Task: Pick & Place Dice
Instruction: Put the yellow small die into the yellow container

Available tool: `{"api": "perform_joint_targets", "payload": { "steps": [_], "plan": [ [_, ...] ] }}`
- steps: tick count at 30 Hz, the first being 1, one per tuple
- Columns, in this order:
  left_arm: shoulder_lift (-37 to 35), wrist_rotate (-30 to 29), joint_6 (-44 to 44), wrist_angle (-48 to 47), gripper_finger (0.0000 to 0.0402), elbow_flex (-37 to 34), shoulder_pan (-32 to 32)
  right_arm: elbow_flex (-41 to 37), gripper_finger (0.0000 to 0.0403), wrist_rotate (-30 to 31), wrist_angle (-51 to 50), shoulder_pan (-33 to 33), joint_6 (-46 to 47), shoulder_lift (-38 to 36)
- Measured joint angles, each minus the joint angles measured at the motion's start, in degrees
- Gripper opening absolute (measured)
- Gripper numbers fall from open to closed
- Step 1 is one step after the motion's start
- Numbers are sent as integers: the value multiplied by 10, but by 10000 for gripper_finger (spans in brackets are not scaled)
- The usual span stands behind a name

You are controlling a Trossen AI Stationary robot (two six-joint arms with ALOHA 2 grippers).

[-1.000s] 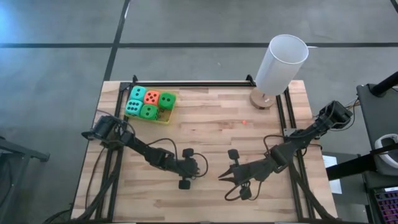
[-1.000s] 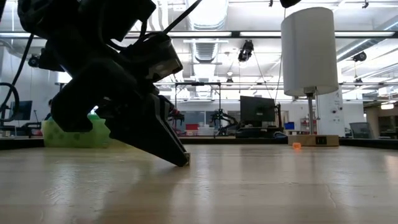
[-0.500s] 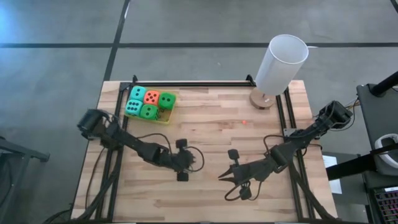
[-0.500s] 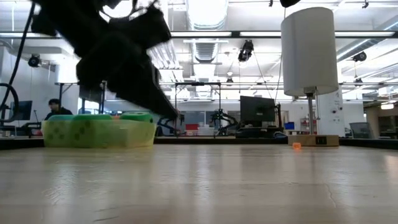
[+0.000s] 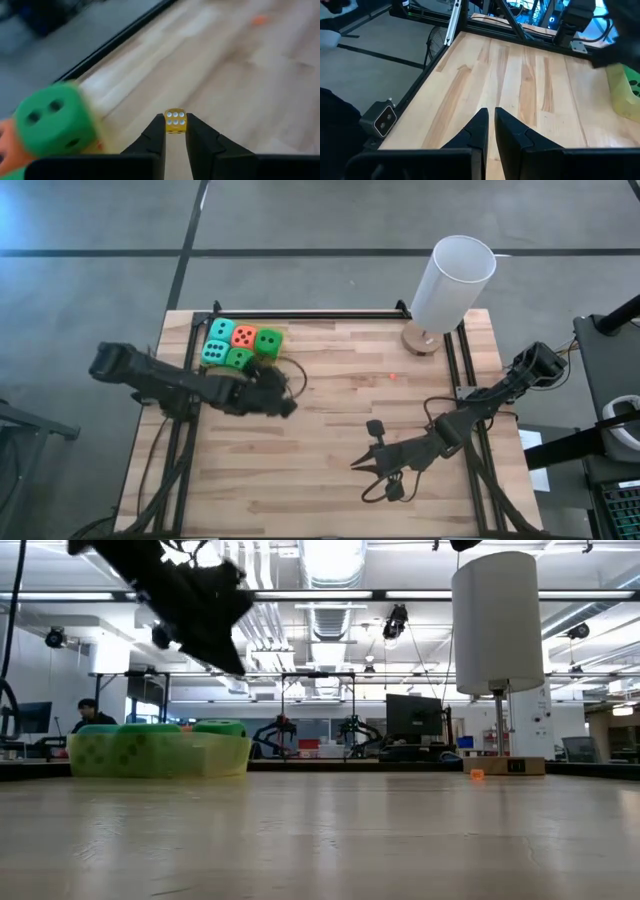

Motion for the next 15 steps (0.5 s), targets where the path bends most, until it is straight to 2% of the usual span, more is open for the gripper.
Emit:
{"api": "perform_joint_targets", "payload": {
  "steps": [4,8,15],
  "plan": [
    [-3,28,-91,-73,51,0,62,0,28,0,0,0,0,0],
    [-1,51,-146,-125,51,0,122,0,28,0,0,0,-1,0],
    [6,75,-162,-145,50,0,189,0,28,0,0,0,-4,0]
  ]
}}
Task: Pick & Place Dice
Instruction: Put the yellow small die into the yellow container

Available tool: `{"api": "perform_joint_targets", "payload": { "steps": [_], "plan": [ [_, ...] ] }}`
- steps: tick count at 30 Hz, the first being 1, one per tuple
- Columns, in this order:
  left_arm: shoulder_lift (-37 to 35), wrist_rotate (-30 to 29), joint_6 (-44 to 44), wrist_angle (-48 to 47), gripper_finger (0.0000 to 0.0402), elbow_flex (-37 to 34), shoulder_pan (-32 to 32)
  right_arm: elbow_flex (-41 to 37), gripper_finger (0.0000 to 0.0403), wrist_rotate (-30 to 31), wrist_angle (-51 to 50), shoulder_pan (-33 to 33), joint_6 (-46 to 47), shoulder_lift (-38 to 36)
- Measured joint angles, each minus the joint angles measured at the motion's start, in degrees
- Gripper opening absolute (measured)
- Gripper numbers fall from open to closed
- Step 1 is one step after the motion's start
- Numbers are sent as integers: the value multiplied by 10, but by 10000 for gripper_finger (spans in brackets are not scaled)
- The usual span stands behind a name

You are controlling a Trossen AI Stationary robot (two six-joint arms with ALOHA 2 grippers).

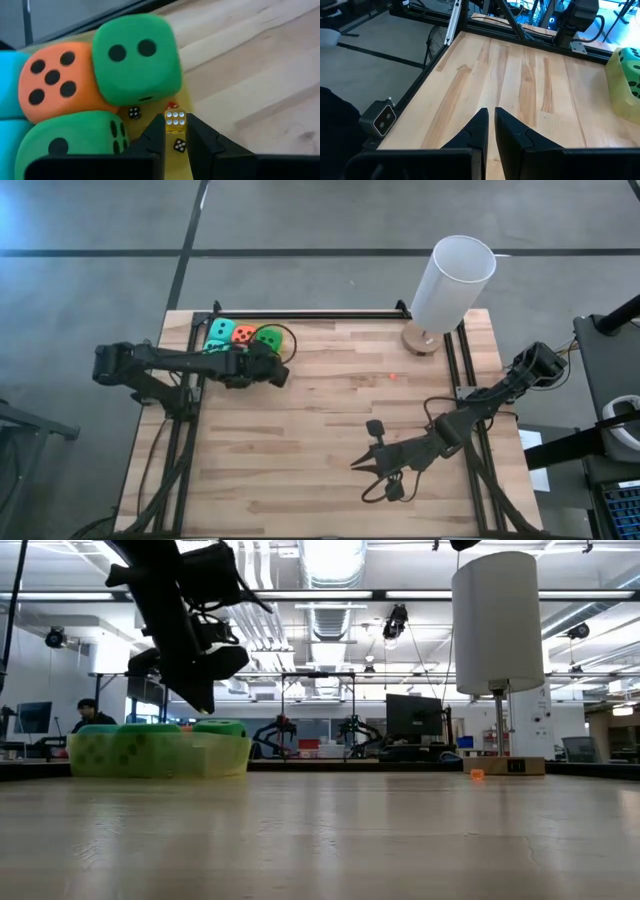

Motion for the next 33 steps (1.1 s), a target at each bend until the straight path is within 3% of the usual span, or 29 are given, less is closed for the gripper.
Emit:
{"api": "perform_joint_targets", "payload": {
  "steps": [8,13,33],
  "plan": [
    [0,17,-37,-65,53,0,52,0,28,0,0,0,0,0],
    [0,42,-16,-62,62,0,55,0,28,0,0,0,0,0],
    [1,50,-11,-75,174,-1,66,0,28,-1,0,0,0,0]
  ]
}}
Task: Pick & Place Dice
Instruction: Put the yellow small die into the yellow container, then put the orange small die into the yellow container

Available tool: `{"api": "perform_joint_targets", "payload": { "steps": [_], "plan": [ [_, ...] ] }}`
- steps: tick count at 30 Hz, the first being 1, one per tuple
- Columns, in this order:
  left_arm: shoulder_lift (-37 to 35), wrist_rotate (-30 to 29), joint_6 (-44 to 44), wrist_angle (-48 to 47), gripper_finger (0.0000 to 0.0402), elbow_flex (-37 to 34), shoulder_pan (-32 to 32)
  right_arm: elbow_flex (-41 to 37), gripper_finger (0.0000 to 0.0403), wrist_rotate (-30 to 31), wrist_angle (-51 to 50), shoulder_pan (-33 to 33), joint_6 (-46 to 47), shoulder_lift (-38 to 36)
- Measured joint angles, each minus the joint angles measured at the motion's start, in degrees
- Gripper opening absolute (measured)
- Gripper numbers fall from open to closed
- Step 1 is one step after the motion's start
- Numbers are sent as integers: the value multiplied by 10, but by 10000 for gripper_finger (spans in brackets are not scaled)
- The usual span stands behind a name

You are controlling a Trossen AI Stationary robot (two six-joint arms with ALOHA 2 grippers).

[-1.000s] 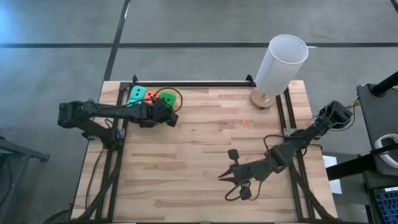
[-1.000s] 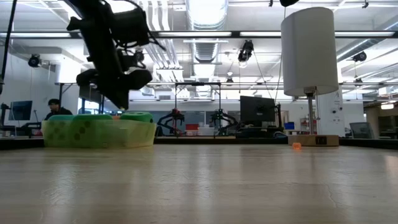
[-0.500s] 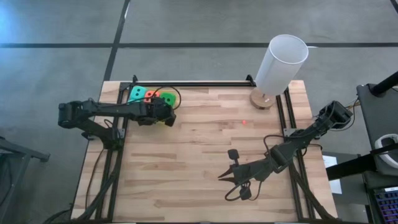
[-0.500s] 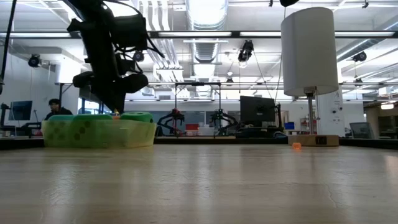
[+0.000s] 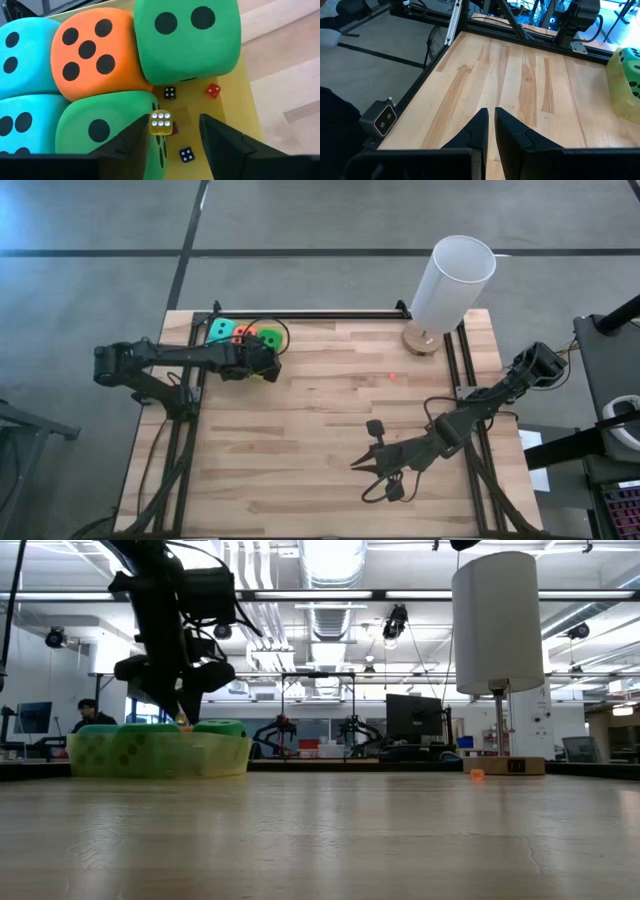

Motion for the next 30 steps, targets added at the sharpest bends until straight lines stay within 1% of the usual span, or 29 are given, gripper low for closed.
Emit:
{"api": "perform_joint_targets", "payload": {
  "steps": [3,8,14,18,22,26,30],
  "plan": [
    [0,0,1,2,182,-3,0,0,28,0,0,0,0,0],
    [-1,13,2,14,190,-26,0,0,28,0,0,0,0,0],
    [-7,19,43,20,191,-31,0,0,28,0,0,0,0,0],
    [-28,29,51,29,183,-33,0,0,28,0,0,0,0,0],
    [-70,31,51,31,175,-34,-5,0,28,16,-5,-2,18,0],
    [-114,8,50,39,170,-34,-44,-7,28,29,-36,-26,50,0],
    [-140,-31,49,59,168,-34,-111,-35,28,33,-68,-78,106,0]
  ]
}}
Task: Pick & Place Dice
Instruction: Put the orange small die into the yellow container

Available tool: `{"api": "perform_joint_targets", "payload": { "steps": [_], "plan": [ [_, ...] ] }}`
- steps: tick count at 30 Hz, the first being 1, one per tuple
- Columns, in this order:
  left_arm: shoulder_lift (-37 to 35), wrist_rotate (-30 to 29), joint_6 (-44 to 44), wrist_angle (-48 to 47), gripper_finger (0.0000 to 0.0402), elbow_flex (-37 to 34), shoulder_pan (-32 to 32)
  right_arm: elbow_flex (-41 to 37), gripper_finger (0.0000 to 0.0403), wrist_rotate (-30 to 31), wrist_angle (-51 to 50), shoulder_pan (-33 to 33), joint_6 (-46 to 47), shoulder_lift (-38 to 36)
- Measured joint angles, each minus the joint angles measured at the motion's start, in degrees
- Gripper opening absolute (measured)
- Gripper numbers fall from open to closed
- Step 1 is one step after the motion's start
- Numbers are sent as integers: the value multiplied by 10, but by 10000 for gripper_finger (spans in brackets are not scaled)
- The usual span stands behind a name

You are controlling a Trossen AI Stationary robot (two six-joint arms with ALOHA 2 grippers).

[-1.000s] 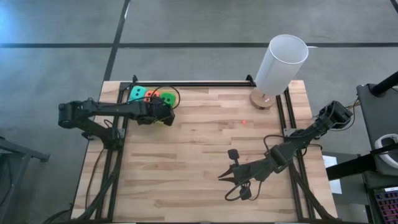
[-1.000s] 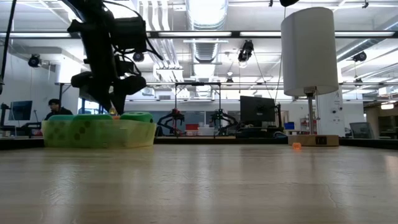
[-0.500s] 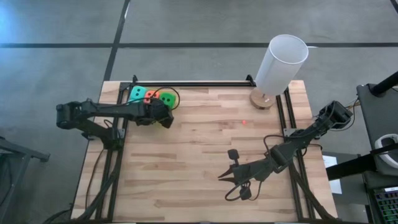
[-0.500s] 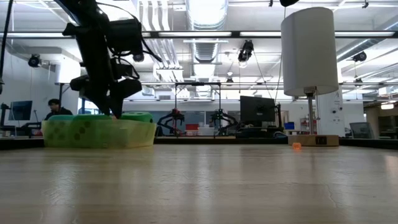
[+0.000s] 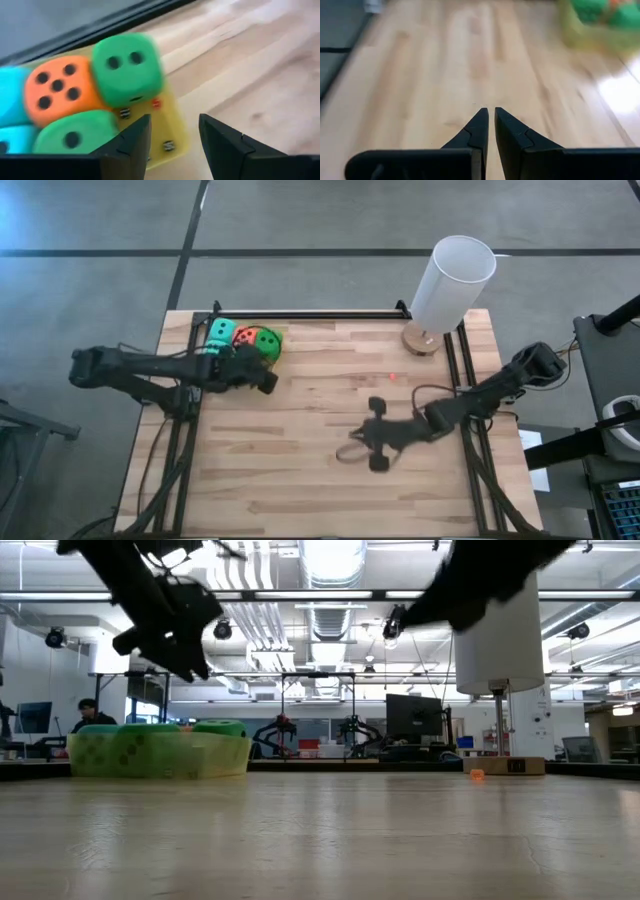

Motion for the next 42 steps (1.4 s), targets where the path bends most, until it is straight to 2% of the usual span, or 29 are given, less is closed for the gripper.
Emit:
{"api": "perform_joint_targets", "payload": {
  "steps": [7,12,21,28,36,42],
  "plan": [
    [-7,-23,18,49,181,0,-119,-59,28,-41,-28,-116,75,-3],
    [-11,-23,57,71,191,8,-152,-80,28,-44,-89,-189,111,-10],
    [-11,-23,61,77,207,12,-154,-123,28,-40,-138,-287,170,-49],
    [-11,-23,62,80,218,12,-154,-135,28,10,-225,-348,216,-75],
    [-11,-23,62,80,226,12,-154,-168,28,12,-229,-418,215,-64],
    [-11,-23,62,80,233,12,-154,-190,28,12,-227,-432,231,-64]
  ]
}}
